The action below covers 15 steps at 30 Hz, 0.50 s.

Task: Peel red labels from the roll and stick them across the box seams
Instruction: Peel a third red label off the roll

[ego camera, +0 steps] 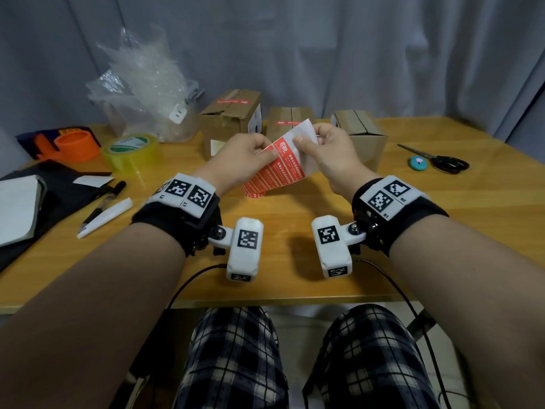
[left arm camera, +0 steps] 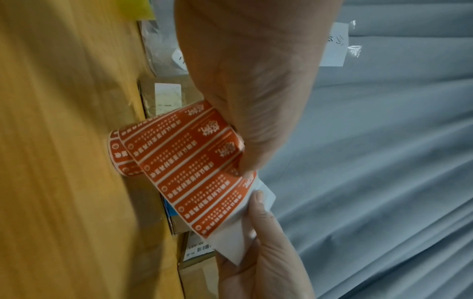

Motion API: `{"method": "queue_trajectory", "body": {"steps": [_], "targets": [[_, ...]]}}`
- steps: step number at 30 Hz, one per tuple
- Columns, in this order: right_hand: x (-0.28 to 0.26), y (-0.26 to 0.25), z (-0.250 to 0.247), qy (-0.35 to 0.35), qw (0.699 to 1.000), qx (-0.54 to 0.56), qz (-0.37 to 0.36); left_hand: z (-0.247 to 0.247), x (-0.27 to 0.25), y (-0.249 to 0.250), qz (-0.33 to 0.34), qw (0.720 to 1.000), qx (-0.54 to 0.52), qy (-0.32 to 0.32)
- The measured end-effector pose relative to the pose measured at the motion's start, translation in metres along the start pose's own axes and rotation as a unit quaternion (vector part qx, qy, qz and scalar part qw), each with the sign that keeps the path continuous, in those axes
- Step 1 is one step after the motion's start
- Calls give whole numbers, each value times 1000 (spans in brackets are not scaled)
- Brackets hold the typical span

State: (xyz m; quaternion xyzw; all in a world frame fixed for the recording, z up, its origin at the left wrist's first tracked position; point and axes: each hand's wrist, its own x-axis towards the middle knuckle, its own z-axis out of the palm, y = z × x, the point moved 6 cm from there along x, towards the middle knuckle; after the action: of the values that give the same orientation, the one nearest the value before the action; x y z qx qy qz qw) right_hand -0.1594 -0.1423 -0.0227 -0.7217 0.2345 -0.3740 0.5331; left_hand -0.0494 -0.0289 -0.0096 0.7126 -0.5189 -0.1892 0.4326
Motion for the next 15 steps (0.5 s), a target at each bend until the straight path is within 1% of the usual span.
{"method": "queue_trajectory", "body": {"steps": [4, 7, 9, 10, 11, 12, 13, 14, 15], "targets": [[-2, 4, -1, -15, 1000, 13, 20, 1, 1, 2, 13, 1000, 0, 1], [-3, 8, -4, 4, 999, 16, 33, 2, 1, 3, 32, 999, 18, 2], [-3, 7, -8, 27, 999, 7, 25, 4, 2, 2, 31, 999, 15, -4], [-3, 5, -10, 45, 999, -22, 14, 5, 2, 1, 27, 1000, 11, -6], [-2, 2, -13, 68, 994, -84, 0, 5, 2, 0, 24, 1000, 6, -2], [-1, -2, -16, 96, 980, -172, -17, 5, 3, -2, 22, 1000, -3, 7], [-2, -9, -17, 118, 958, -261, -32, 4, 3, -3, 21, 999, -14, 21], [-4, -15, -17, 129, 936, -324, -44, 2, 4, -4, 20, 999, -26, 36], [-5, -20, -14, 128, 925, -353, -55, 1, 4, -5, 19, 998, -41, 49]]}}
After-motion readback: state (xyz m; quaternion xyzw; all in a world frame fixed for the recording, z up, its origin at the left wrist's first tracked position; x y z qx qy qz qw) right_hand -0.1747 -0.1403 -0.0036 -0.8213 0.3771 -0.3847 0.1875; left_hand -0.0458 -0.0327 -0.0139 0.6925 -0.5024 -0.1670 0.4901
